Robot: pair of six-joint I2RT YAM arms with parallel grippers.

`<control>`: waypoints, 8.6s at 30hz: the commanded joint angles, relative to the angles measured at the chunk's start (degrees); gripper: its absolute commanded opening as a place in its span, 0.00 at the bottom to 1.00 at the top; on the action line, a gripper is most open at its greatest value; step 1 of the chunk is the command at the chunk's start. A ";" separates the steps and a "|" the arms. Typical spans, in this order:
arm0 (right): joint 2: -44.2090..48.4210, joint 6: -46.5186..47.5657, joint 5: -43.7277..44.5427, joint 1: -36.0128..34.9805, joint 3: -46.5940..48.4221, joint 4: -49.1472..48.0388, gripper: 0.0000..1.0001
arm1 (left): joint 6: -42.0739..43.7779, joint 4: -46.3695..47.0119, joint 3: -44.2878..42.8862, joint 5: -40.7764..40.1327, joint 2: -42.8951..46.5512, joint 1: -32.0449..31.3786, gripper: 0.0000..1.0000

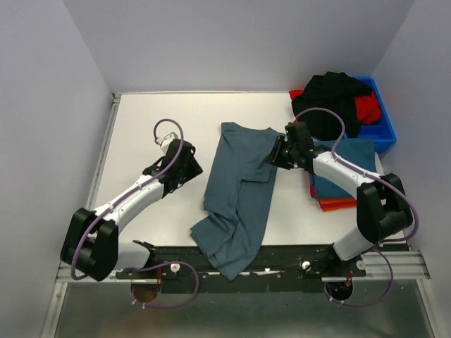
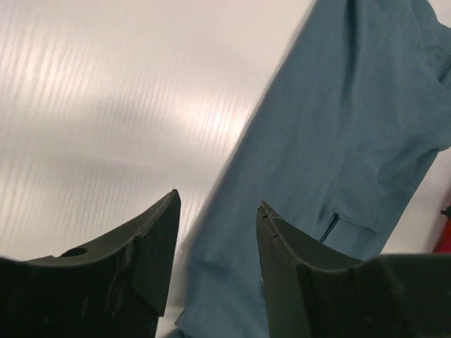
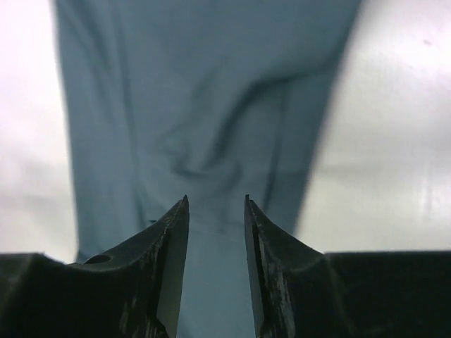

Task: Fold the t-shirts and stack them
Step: Rotate the tshirt 90 degrees, then grab the bottom of the folded rectangular tshirt with both arms, then fold the folded rectangular tshirt in 1/3 of the way

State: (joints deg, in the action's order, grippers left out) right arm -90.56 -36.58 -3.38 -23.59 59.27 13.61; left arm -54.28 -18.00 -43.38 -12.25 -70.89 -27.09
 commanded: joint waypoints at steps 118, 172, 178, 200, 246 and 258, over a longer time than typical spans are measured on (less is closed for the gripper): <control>20.96 -13.08 -9.54 -19.29 -36.59 -0.34 0.38 | -6.71 -11.18 27.82 8.91 30.73 -7.10 0.46; 18.43 0.80 -9.36 -3.66 -10.85 14.35 0.01 | -1.89 -0.65 6.82 16.28 12.03 -3.51 0.00; 4.89 3.09 -12.88 1.35 1.44 13.64 0.01 | 1.89 4.45 -1.52 19.80 -2.03 4.84 0.00; -22.72 5.55 -13.50 8.56 30.81 19.70 0.01 | 10.34 2.27 -30.00 19.28 -31.23 12.24 0.00; -14.90 5.29 -11.13 5.05 4.46 6.17 0.40 | 11.13 12.02 -8.39 25.79 -25.61 12.41 0.56; -17.89 5.55 -11.04 4.52 4.72 6.26 0.30 | 11.13 12.64 -8.57 27.10 -28.24 11.36 0.50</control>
State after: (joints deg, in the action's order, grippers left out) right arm -106.10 -31.88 -16.19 -18.44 63.68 19.66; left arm -43.29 -6.50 -51.96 12.93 -97.54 -14.76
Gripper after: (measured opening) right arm 0.295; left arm 0.502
